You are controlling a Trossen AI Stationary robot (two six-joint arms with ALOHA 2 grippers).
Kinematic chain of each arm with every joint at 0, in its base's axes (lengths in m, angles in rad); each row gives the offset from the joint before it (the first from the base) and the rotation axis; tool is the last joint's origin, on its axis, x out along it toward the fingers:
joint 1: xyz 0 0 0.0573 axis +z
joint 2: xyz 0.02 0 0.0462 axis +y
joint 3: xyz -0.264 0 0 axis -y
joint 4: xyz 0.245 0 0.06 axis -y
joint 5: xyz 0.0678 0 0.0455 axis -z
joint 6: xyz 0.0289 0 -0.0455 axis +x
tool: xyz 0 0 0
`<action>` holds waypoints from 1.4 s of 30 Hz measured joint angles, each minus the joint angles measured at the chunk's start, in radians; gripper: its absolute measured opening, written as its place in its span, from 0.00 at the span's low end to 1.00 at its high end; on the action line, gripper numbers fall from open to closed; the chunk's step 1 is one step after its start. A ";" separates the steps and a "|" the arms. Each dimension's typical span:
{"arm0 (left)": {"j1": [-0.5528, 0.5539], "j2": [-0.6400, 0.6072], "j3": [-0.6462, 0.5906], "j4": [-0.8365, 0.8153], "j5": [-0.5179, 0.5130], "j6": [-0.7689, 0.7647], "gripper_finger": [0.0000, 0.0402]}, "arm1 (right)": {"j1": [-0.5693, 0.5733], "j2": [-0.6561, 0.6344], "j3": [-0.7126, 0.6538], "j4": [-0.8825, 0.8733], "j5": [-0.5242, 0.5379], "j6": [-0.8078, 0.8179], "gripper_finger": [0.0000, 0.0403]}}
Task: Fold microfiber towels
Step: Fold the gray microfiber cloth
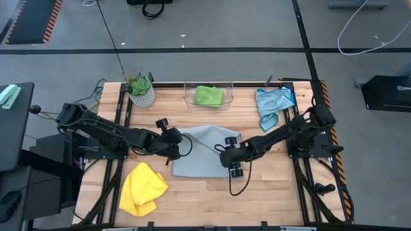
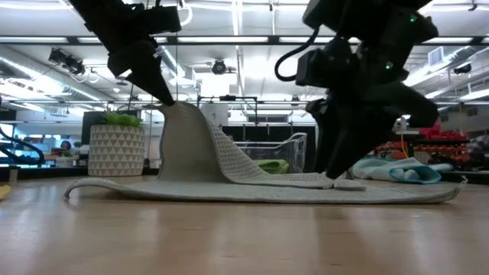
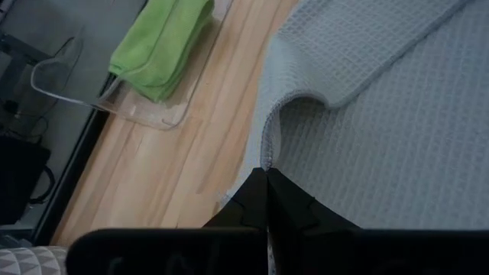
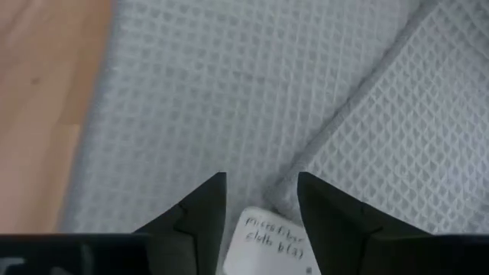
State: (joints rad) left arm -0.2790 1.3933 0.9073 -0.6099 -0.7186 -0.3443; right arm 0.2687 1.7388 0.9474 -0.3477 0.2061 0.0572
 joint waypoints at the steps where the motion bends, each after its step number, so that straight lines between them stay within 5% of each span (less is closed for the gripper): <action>1: 0.000 0.000 0.000 -0.001 0.001 0.000 0.01 | -0.004 0.009 0.006 0.001 0.003 -0.001 0.42; 7: 0.000 0.000 0.000 0.000 0.002 0.000 0.02 | -0.027 0.039 0.010 -0.015 0.002 -0.021 0.39; 19: 0.000 0.000 0.000 0.000 0.007 -0.001 0.01 | -0.027 0.028 0.007 -0.029 0.025 -0.051 0.13; 37: 0.000 0.000 0.000 -0.007 0.009 -0.001 0.01 | -0.051 -0.122 0.008 -0.068 0.050 0.070 0.07; 42: 0.000 0.000 0.000 -0.005 0.009 0.008 0.02 | -0.025 -0.038 0.007 -0.073 0.013 0.047 0.18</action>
State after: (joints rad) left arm -0.2794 1.3933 0.9073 -0.6147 -0.7094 -0.3368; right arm 0.2439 1.7007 0.9546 -0.4202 0.2196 0.1044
